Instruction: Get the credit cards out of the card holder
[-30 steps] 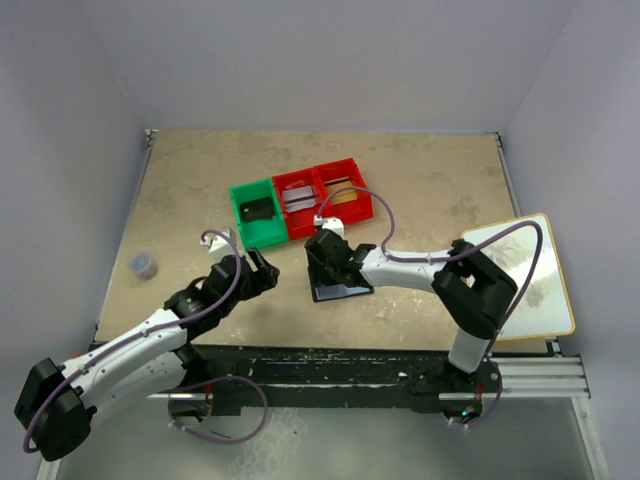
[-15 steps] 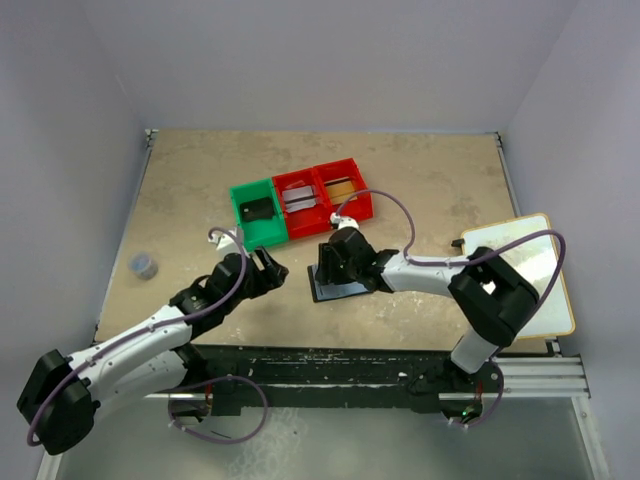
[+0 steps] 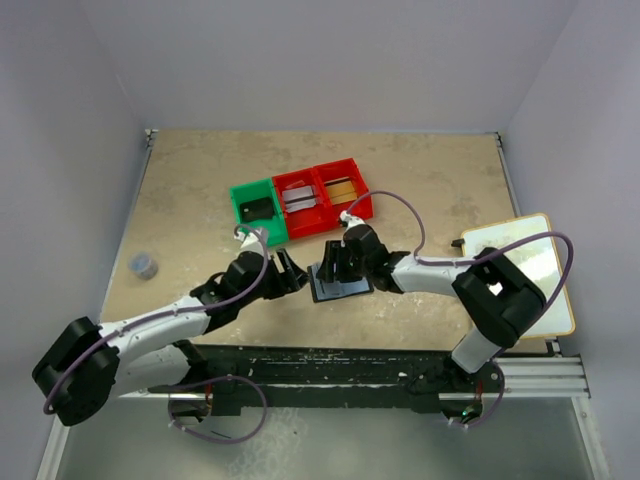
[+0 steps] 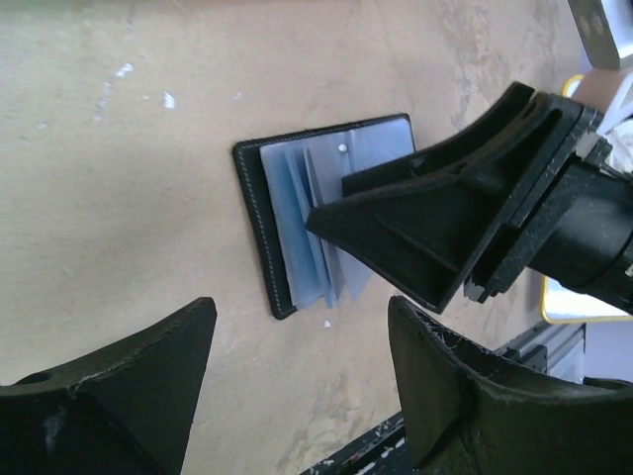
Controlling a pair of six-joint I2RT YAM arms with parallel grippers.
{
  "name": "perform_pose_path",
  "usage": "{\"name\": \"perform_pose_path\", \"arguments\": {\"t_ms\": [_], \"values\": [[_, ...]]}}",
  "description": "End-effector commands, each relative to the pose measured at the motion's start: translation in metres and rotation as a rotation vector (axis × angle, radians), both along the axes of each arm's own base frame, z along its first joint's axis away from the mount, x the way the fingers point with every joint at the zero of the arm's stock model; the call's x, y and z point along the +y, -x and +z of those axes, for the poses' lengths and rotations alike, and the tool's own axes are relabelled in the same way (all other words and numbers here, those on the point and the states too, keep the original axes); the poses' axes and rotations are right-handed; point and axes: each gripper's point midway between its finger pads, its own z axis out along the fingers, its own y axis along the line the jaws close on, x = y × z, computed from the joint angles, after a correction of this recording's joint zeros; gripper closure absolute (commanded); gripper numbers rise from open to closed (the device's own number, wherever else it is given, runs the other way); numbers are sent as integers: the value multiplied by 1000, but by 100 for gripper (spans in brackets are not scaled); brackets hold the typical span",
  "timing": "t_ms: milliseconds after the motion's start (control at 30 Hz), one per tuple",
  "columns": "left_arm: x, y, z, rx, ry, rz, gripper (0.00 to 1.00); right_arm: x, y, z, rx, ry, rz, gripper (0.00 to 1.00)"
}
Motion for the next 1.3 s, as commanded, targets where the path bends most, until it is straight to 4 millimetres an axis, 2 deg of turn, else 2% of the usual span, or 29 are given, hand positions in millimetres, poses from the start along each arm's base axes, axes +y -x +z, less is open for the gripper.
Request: {"name": "perform_pose_path", "arguments": {"t_ms": [0,167,400,567,900,1267], "values": [[-32,2,18,-72,100,-96,34,-3,13,-21,62,-5,17,43],[-58,5,24,-94,152,-133,40,-7,13,-23,67,6,6,43],[-70,0,18,-82,181,-118,42,-10,13,-25,73,8,-1,42],[-76,-4,23,-100,225,-108,43,-11,12,-25,71,8,-8,42],[-82,-8,19,-95,256,-97,44,-11,12,-25,79,-4,-12,42],[-76,-9,8,-78,223,-65,44,-14,12,-27,86,0,-21,42]]}}
